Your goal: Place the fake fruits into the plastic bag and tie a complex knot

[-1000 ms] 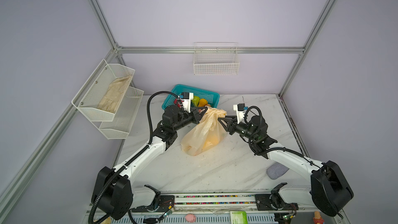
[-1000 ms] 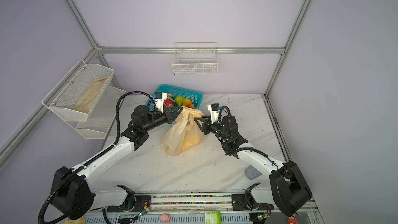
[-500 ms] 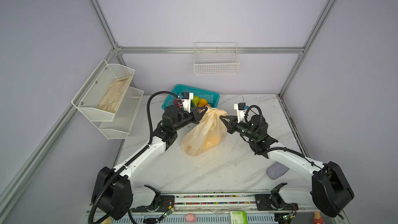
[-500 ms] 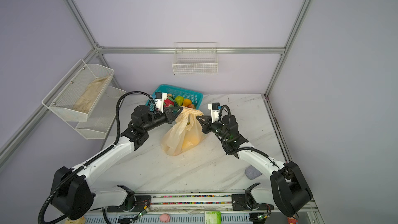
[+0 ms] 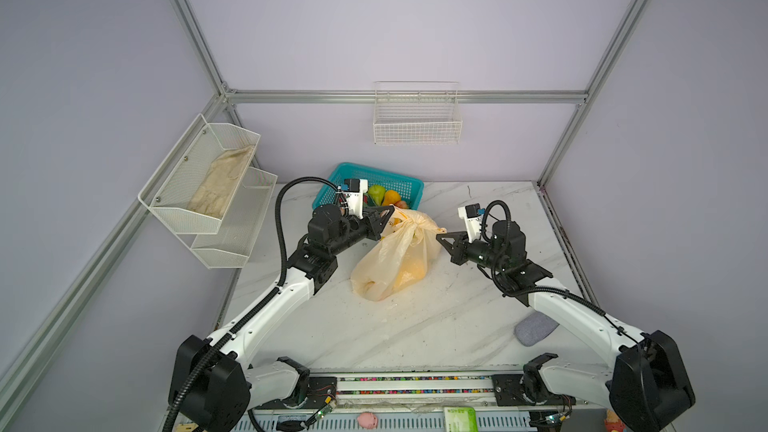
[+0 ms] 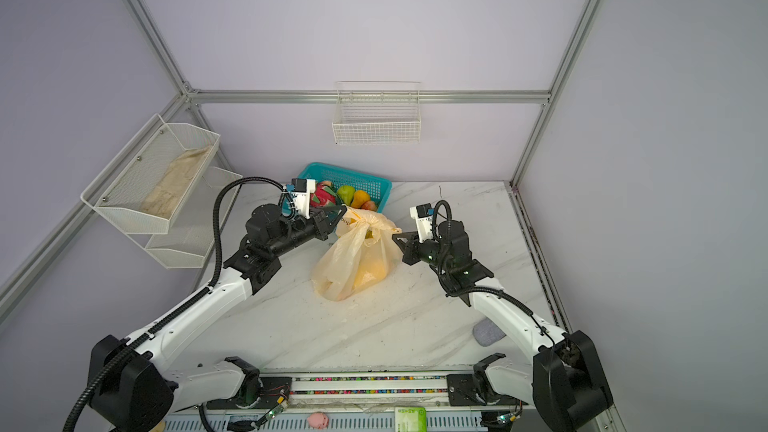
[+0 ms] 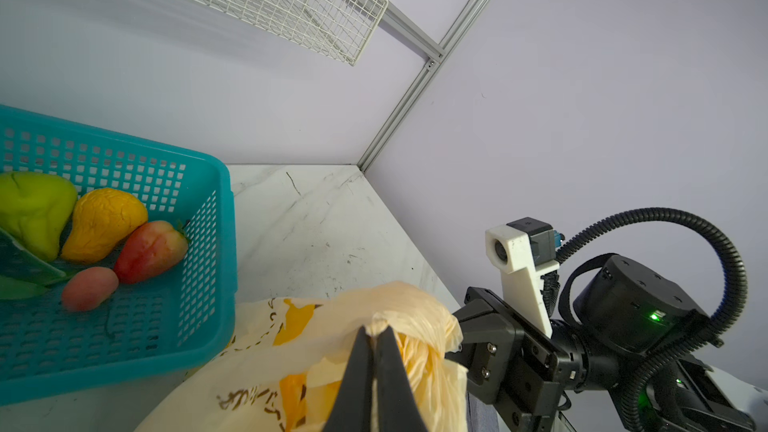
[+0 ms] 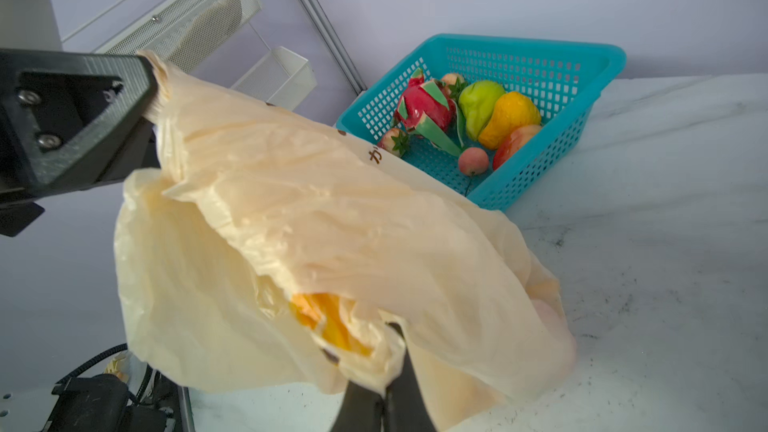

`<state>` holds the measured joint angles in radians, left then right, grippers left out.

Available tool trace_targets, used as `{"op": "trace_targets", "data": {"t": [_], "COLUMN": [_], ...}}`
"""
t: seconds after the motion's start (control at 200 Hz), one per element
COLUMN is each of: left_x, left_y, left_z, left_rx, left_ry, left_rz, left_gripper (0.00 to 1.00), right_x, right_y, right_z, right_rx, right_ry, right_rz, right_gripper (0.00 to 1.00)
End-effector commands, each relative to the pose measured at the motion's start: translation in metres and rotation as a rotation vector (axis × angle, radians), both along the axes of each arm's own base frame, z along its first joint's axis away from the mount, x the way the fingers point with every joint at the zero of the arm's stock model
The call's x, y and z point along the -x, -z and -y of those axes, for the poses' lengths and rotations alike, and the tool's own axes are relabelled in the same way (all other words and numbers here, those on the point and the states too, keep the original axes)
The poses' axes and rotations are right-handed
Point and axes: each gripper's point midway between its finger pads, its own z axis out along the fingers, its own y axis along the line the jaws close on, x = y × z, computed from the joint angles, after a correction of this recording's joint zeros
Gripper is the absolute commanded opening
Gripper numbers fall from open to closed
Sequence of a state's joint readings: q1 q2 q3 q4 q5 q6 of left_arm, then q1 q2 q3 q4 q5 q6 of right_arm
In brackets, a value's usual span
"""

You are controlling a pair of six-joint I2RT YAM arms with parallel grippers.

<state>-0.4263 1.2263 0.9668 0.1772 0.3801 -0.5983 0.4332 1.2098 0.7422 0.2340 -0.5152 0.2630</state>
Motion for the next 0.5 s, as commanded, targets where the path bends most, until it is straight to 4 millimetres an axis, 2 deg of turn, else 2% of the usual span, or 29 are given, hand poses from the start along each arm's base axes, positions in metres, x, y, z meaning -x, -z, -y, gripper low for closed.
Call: {"op": "trace_targets", "data": {"t": [0.0, 0.225, 0.355, 0.495], "left_x": [-0.001, 0.004, 0.000, -0.008], "left_y": [-0.009, 0.006, 0.012, 0.007], "left_z": [-0.021, -0.028, -0.044, -0.062], "left_rx": [-0.020, -0.060, -0.057, -0.036], "left_ry": [-0.070, -0.058, -0.127, -0.207], "left_rz": [0.055, 0.010, -0.010, -0.010], "left_gripper": [0.00, 0.00, 0.00, 0.00], "right_x": [-0.001, -0.004, -0.011, -0.013], "right_y": [0.015, 0.015, 0.024, 0.033], "right_z": [0.006, 0.007, 0.019, 0.019], "right_rx": [0.047, 0.046, 0.064, 0.069], "right_ry": [0.002, 0.007, 0.060, 0.058], "right_rz": [-0.062, -0.069, -0.084, -0.110], "right_gripper": [0.00, 0.00, 0.00, 0.00]}}
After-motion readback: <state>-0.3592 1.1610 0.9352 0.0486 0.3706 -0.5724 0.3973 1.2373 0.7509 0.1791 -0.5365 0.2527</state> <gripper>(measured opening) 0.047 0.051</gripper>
